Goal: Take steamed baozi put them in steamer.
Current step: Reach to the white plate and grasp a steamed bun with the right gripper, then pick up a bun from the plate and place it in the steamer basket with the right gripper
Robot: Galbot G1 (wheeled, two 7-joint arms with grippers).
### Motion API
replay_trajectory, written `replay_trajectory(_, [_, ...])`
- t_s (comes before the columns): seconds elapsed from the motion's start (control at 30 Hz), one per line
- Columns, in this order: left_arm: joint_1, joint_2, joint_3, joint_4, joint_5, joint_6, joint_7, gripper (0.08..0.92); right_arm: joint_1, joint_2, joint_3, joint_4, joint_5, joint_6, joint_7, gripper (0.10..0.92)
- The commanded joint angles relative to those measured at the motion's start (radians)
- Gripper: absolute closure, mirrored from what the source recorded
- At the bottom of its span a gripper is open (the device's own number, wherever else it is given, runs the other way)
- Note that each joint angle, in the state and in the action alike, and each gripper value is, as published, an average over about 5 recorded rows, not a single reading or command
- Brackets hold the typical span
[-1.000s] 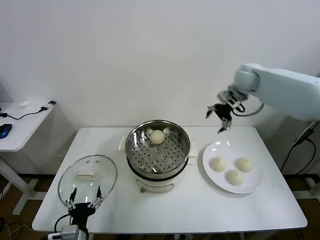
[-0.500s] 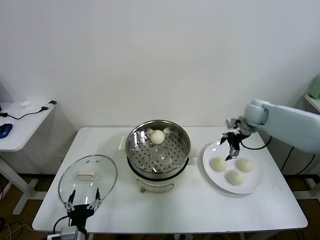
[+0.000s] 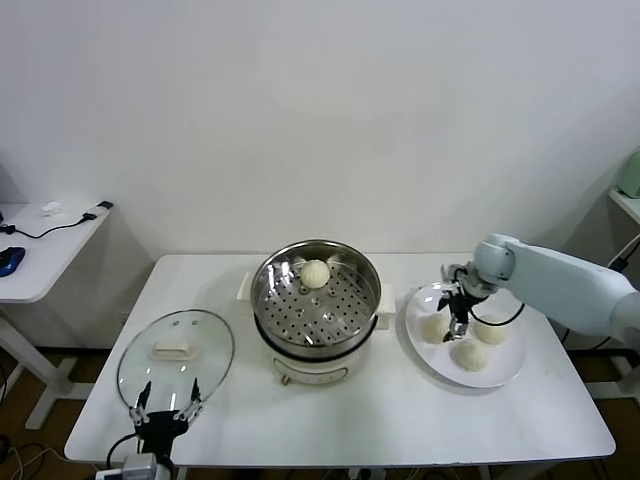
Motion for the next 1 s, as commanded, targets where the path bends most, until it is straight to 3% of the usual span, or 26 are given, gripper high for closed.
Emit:
replay_trajectory(0.03, [0.0,0.001,-0.002,0.0,0.0,0.0,0.0,0.177,-0.065,0.04,0.052,-0.064,-0.027,-0.018,0.013,0.239])
replay_trajectory(0.23, [-0.001,0.003,-0.003,-0.006,0.0,0.001,0.0,0.177,-0.038,0.025,0.053,-0.025,-0.017,-0.014,-0.005,0.34])
replay_trajectory(0.47, [0.006,0.005,0.0,-0.025,0.001,0.003,0.0,0.177,0.185,-0.047,-0.061,0.094,0.054,0.006,-0.071,0.351])
replay_trajectory(0.73, [0.01,0.01,0.009,-0.043,0.003,0.002,0.0,0.177,0.669,-0.017,-0.295,0.231,0.371,0.0,-0.121,0.349])
replay_trajectory(1.0, [0.018,0.007,0.023,-0.061,0.017,0.001,0.0,0.177,0.804,0.141,-0.314,0.518,0.717,-0.165,0.084,0.347])
